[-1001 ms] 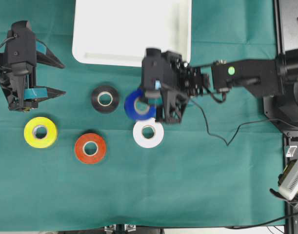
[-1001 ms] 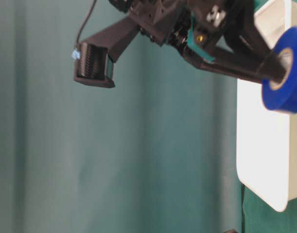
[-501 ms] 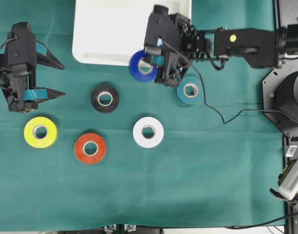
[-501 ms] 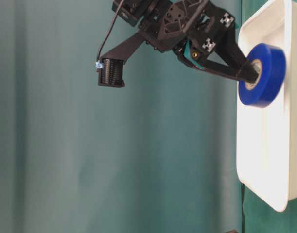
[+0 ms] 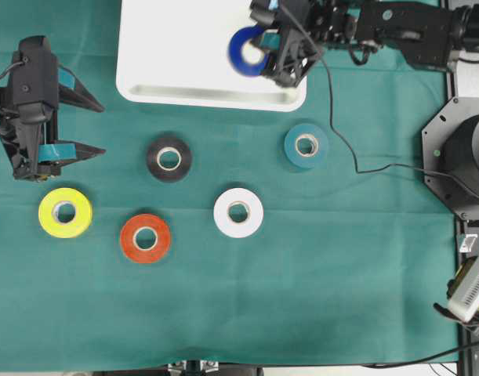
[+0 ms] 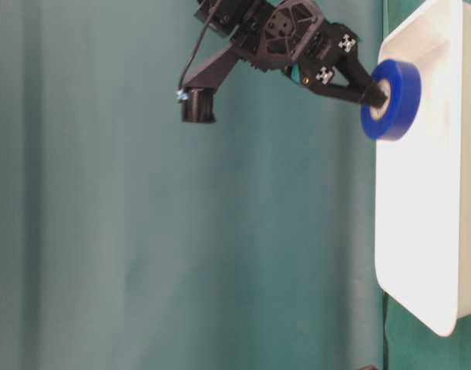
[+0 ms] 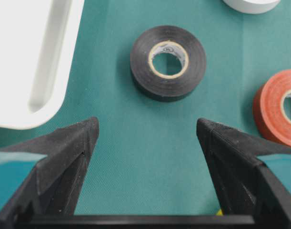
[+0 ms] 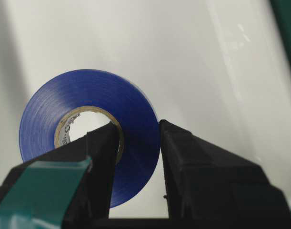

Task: Put the tape alternately from left to right into the white case.
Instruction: 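Lift the blue roll with the right gripper toward the white tray, then lower the blue roll into the tray and open the right gripper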

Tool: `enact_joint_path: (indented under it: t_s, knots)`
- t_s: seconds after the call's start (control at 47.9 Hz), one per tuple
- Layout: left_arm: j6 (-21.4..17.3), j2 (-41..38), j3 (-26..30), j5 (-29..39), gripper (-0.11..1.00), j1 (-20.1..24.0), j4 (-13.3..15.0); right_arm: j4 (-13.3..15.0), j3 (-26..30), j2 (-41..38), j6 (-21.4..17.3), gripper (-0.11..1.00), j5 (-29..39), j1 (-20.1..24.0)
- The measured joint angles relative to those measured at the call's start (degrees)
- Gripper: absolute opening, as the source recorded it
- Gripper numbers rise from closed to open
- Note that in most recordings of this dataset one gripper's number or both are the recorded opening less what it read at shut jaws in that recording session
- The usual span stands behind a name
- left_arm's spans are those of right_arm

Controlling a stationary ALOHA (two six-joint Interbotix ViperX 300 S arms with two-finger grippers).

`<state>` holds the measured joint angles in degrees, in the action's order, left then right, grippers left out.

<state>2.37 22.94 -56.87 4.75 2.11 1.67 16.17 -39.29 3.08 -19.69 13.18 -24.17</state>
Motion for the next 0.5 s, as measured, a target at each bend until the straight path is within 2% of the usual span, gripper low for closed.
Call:
enact_joint_path:
  t_s: [0.229, 0.501]
  knots:
    - [0.0, 0.09, 0.09, 0.0, 0.4, 0.0, 0.0, 0.79, -0.62, 0.0, 0.0, 0.24, -0.18, -5.01]
    - [0.0, 0.0, 0.09, 0.09, 0.4, 0.0, 0.0, 2.64, -0.62, -1.85, 0.0, 0.24, -3.43, -8.26]
